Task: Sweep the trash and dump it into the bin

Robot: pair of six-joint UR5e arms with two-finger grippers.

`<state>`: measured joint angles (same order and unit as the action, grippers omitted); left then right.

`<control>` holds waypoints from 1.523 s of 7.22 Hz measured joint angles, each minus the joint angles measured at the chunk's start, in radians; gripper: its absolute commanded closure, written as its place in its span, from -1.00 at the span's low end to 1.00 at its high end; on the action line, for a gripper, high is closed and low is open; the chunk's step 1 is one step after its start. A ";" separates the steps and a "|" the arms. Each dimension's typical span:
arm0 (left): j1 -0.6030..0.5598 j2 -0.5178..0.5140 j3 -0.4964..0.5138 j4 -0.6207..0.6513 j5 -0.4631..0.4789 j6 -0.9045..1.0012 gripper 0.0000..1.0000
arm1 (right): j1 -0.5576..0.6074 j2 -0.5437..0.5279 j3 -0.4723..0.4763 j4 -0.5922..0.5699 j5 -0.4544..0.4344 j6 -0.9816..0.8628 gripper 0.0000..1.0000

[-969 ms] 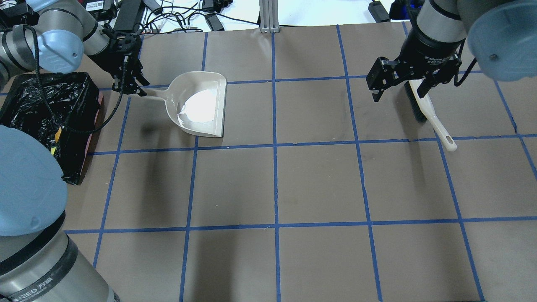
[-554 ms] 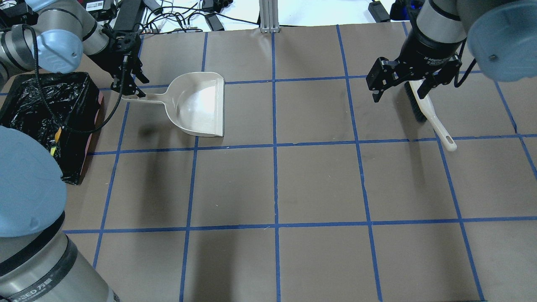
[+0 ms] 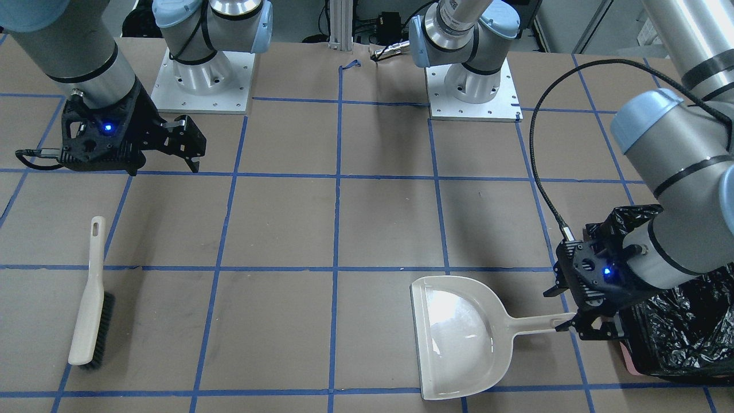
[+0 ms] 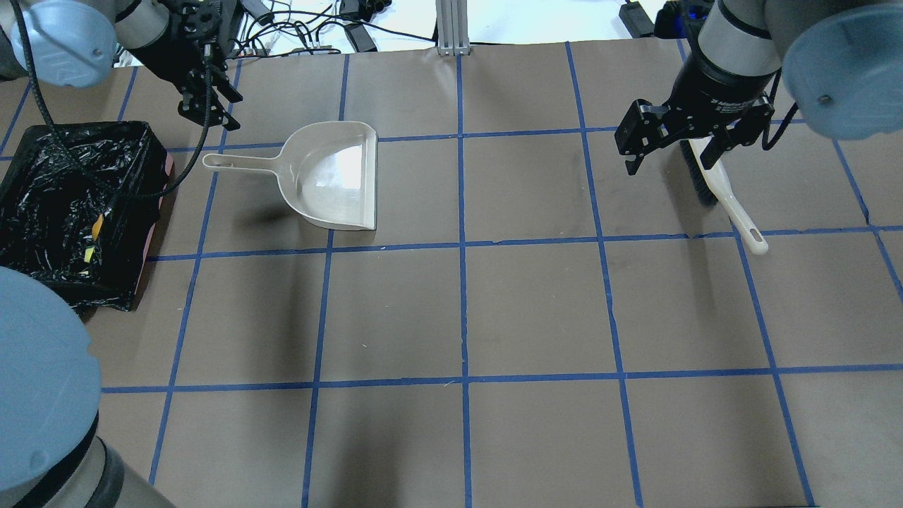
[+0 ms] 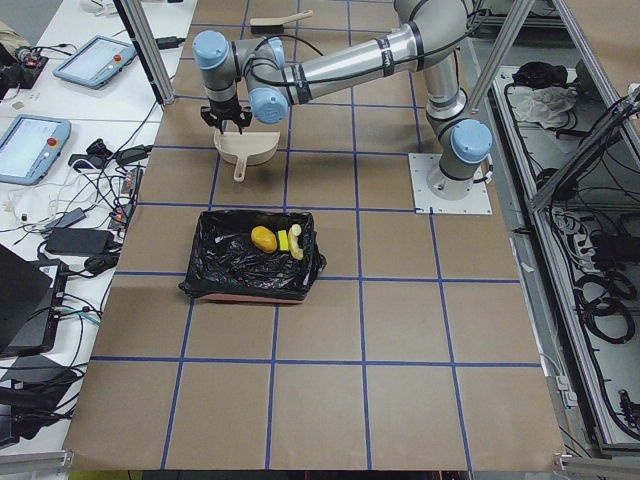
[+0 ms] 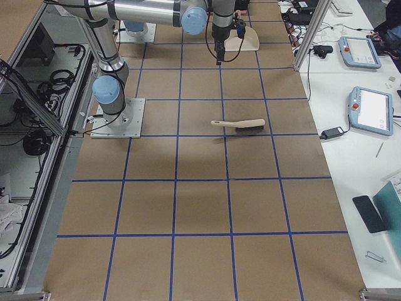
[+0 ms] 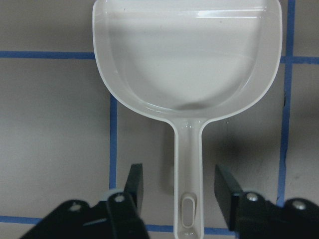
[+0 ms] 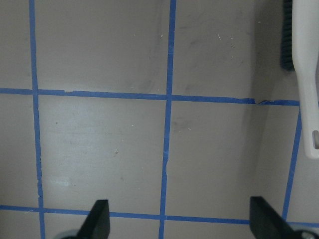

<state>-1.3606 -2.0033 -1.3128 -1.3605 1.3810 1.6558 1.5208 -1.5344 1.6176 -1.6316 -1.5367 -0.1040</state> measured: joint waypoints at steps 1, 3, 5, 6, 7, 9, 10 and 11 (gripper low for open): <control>-0.016 0.047 0.007 -0.036 0.002 -0.097 -0.35 | -0.001 0.001 0.000 -0.003 0.000 0.000 -1.00; -0.031 0.159 0.009 -0.136 0.004 -0.319 -0.81 | -0.001 0.000 0.000 -0.002 0.000 0.001 -1.00; -0.040 0.253 0.000 -0.201 0.035 -0.565 -1.00 | -0.001 -0.001 -0.001 0.000 -0.001 0.003 -1.00; -0.046 0.286 -0.002 -0.212 0.057 -0.703 -1.00 | -0.001 -0.001 -0.001 -0.001 0.000 0.003 -1.00; -0.058 0.317 -0.005 -0.230 0.074 -0.871 -1.00 | -0.001 -0.002 -0.001 -0.001 0.001 0.003 -1.00; -0.107 0.374 -0.046 -0.283 0.085 -1.217 -1.00 | -0.001 -0.002 -0.001 -0.003 0.001 0.003 -1.00; -0.132 0.402 -0.087 -0.292 0.084 -1.393 -1.00 | -0.001 -0.001 -0.001 -0.002 0.000 0.003 -1.00; -0.150 0.429 -0.132 -0.297 0.084 -1.518 -1.00 | -0.001 -0.001 -0.001 -0.002 0.000 0.003 -1.00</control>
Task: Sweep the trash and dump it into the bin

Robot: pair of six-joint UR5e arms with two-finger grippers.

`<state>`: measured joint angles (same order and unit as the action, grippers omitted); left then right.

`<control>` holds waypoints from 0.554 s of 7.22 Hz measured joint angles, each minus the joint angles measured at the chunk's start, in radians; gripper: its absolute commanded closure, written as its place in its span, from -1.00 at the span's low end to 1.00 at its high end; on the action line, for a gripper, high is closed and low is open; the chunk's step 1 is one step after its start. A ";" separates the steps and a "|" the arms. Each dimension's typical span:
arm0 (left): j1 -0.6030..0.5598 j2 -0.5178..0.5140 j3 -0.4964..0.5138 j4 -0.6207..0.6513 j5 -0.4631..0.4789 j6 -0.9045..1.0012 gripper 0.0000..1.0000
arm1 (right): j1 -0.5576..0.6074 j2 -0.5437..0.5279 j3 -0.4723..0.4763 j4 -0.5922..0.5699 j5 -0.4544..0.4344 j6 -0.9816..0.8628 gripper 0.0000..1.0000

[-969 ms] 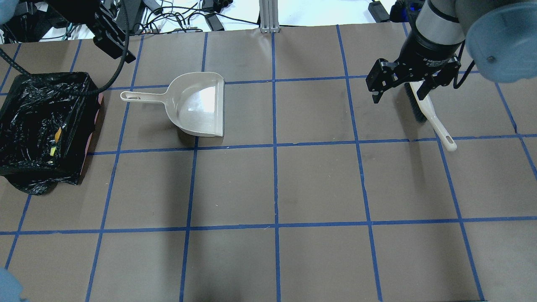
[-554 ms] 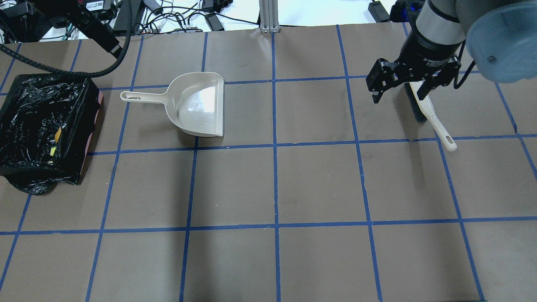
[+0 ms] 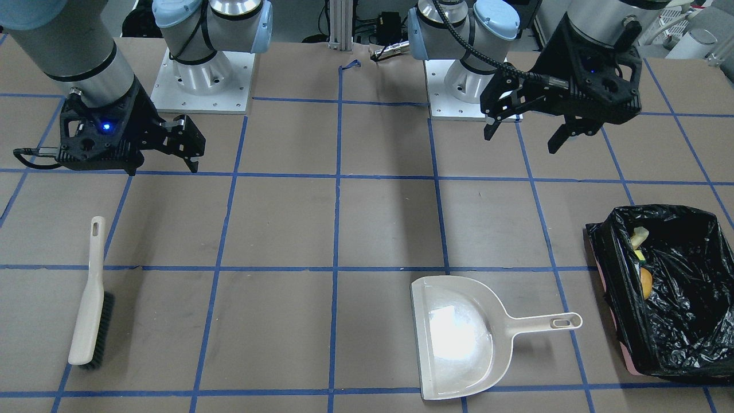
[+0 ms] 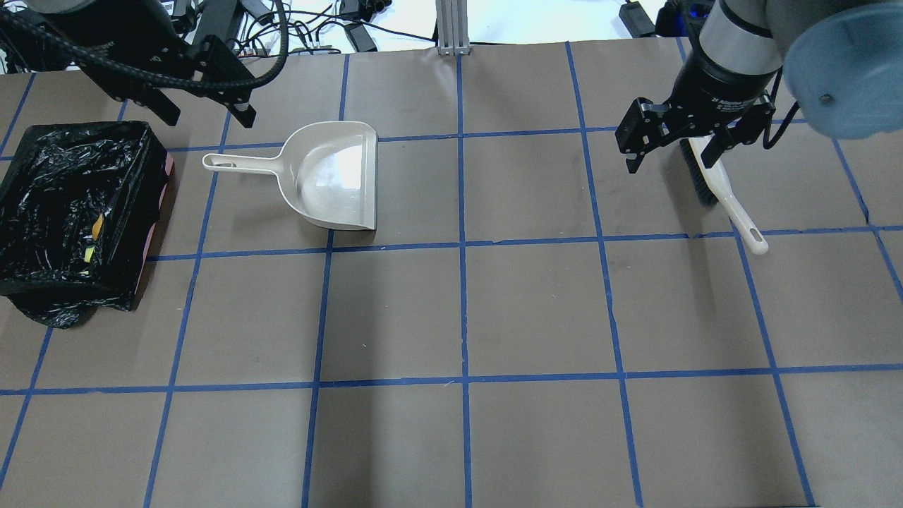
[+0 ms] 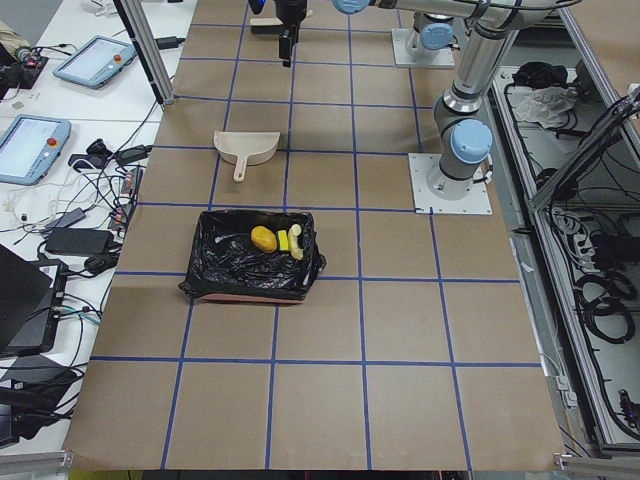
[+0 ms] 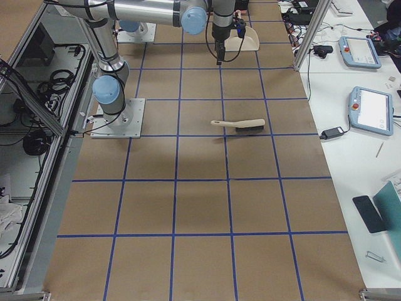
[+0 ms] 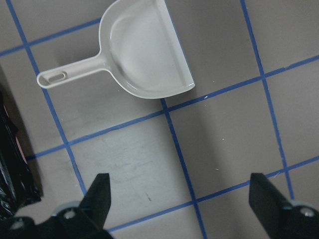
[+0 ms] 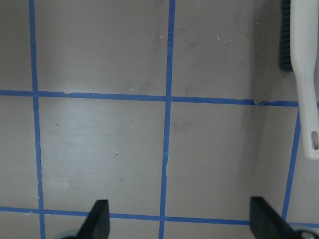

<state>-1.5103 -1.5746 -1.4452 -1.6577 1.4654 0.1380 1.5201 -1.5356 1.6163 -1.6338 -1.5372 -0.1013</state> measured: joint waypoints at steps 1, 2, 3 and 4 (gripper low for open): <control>-0.008 0.029 -0.047 -0.002 0.003 -0.073 -1.00 | 0.000 0.000 0.000 0.000 0.000 0.000 -1.00; -0.011 0.055 -0.084 0.000 0.005 -0.108 -1.00 | 0.000 0.000 0.000 0.000 0.000 0.000 -1.00; -0.012 0.071 -0.105 0.007 0.006 -0.121 -1.00 | 0.000 0.000 0.000 0.001 -0.001 0.000 -1.00; -0.013 0.076 -0.114 0.017 0.005 -0.126 -1.00 | 0.000 0.000 0.000 0.003 -0.001 0.000 -1.00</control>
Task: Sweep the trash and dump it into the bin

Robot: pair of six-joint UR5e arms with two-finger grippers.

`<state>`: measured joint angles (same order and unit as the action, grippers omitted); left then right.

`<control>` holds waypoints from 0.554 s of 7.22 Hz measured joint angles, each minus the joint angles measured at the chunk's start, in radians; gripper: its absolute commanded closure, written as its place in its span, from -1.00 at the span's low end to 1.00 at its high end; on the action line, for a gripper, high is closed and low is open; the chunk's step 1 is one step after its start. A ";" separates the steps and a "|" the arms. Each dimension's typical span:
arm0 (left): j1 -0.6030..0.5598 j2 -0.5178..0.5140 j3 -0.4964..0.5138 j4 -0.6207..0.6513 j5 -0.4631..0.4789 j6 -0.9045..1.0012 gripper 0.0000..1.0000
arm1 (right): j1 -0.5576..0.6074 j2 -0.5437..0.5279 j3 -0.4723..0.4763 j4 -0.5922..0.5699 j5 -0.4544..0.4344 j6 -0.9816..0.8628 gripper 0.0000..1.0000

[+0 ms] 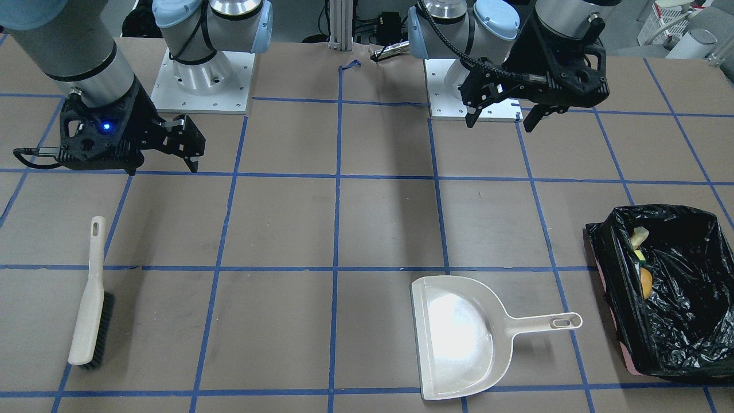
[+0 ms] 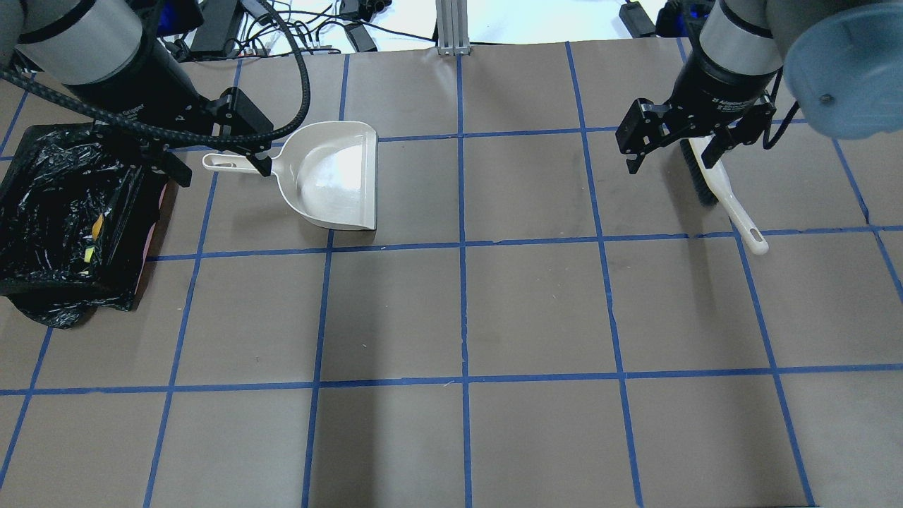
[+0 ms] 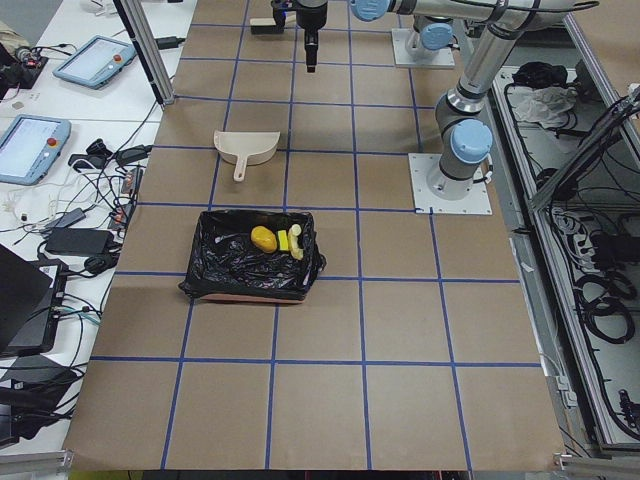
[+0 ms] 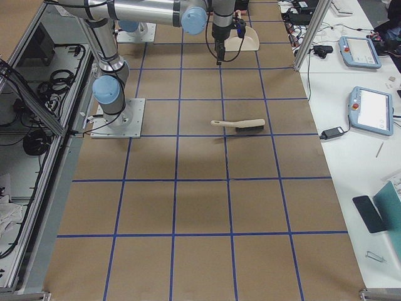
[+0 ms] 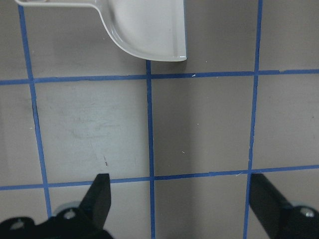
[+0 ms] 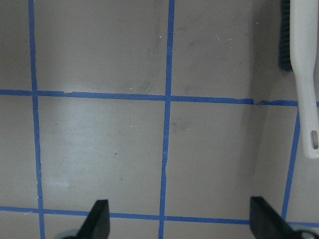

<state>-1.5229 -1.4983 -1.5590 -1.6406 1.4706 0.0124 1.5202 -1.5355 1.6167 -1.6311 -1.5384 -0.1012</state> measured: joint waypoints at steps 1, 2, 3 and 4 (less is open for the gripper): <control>0.000 0.002 -0.004 0.009 0.001 -0.002 -1.00 | 0.000 0.000 0.000 0.000 0.000 0.000 -1.00; 0.002 0.005 -0.005 0.012 0.002 -0.002 -1.00 | 0.000 0.000 0.000 0.000 0.000 0.000 -1.00; 0.007 0.011 -0.005 0.012 0.002 0.000 -1.00 | 0.000 0.001 0.000 0.001 0.000 0.000 -1.00; 0.010 0.016 -0.007 0.012 0.003 0.001 -1.00 | 0.000 0.001 0.000 0.000 0.000 0.000 -1.00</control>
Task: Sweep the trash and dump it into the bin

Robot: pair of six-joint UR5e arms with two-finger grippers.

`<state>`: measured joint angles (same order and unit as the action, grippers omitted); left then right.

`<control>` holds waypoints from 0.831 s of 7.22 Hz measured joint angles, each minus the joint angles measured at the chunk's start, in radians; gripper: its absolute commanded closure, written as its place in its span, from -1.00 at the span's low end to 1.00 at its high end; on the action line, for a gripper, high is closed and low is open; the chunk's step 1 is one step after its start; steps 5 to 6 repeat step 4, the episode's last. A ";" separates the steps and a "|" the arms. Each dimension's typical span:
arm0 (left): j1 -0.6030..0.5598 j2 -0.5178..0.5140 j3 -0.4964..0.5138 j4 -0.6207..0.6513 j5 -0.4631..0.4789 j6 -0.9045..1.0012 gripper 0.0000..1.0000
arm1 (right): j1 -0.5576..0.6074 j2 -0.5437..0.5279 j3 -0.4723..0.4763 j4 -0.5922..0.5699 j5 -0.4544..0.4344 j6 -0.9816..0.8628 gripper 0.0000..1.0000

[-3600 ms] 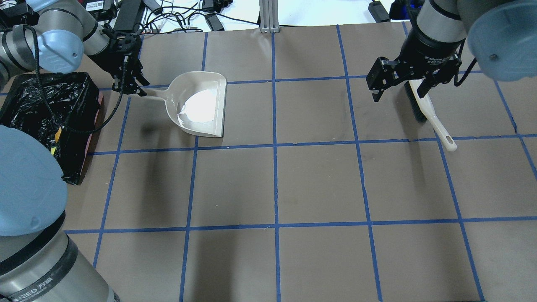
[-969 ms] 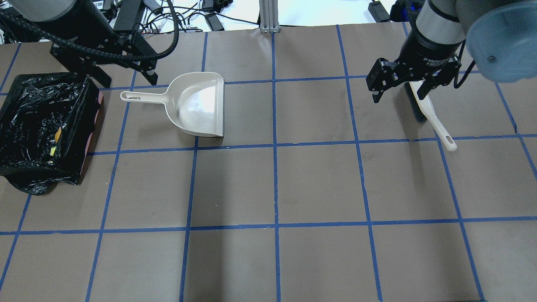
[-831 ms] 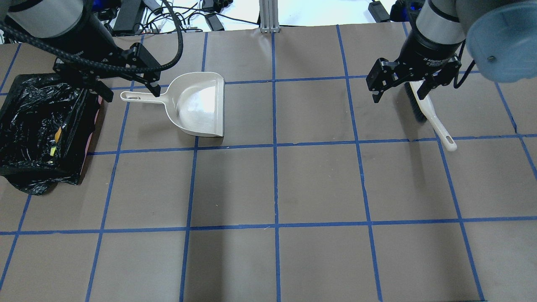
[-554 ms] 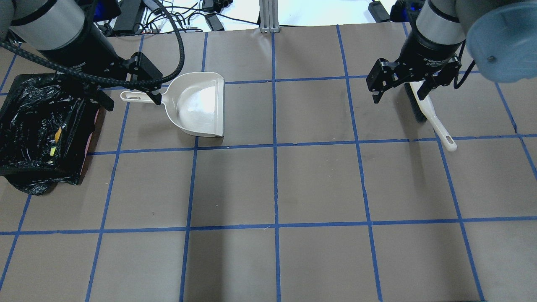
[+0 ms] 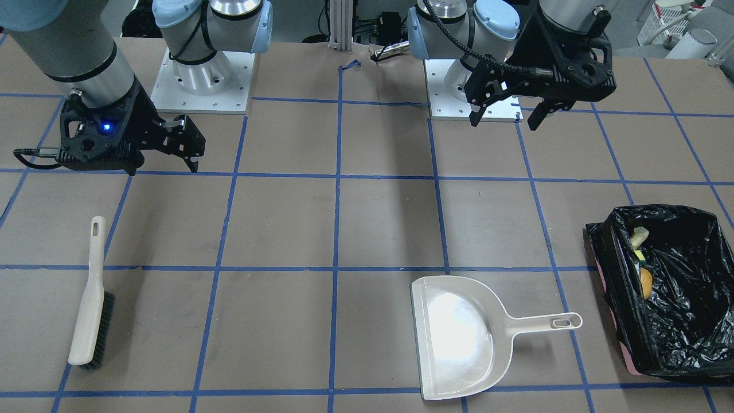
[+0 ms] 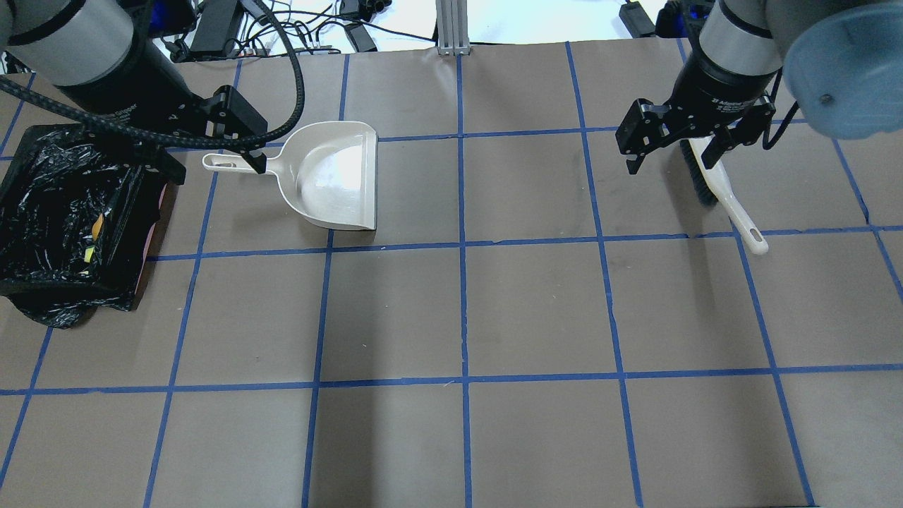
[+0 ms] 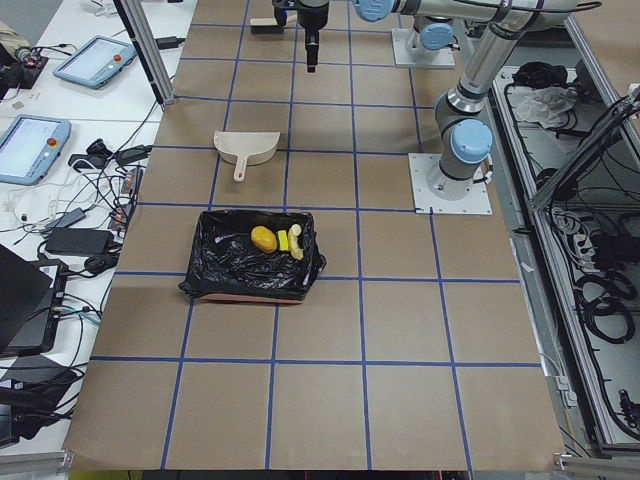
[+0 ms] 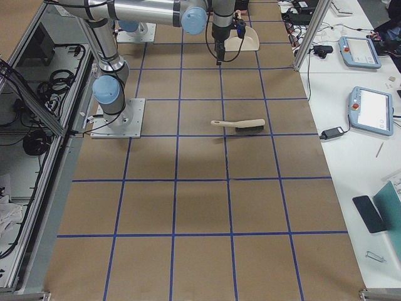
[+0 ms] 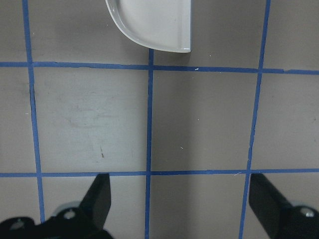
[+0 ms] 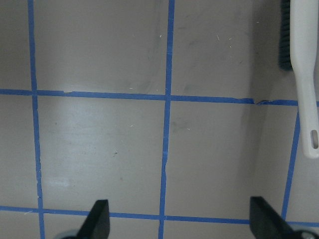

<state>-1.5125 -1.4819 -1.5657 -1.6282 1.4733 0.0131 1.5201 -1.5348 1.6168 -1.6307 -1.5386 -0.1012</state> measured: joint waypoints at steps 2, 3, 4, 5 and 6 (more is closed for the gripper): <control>0.001 0.006 -0.004 -0.006 0.002 0.002 -1.00 | 0.000 0.001 0.000 0.001 0.000 0.000 -1.00; 0.001 0.011 -0.010 -0.008 0.003 0.002 -1.00 | 0.000 0.000 0.001 0.000 0.001 0.000 -1.00; 0.001 0.017 -0.020 -0.008 0.020 0.002 -1.00 | -0.001 0.000 0.001 0.001 0.000 0.000 -1.00; 0.001 0.017 -0.020 -0.008 0.020 0.002 -1.00 | -0.001 0.000 0.001 0.001 0.000 0.000 -1.00; 0.001 0.017 -0.020 -0.008 0.020 0.002 -1.00 | -0.001 0.000 0.001 0.001 0.000 0.000 -1.00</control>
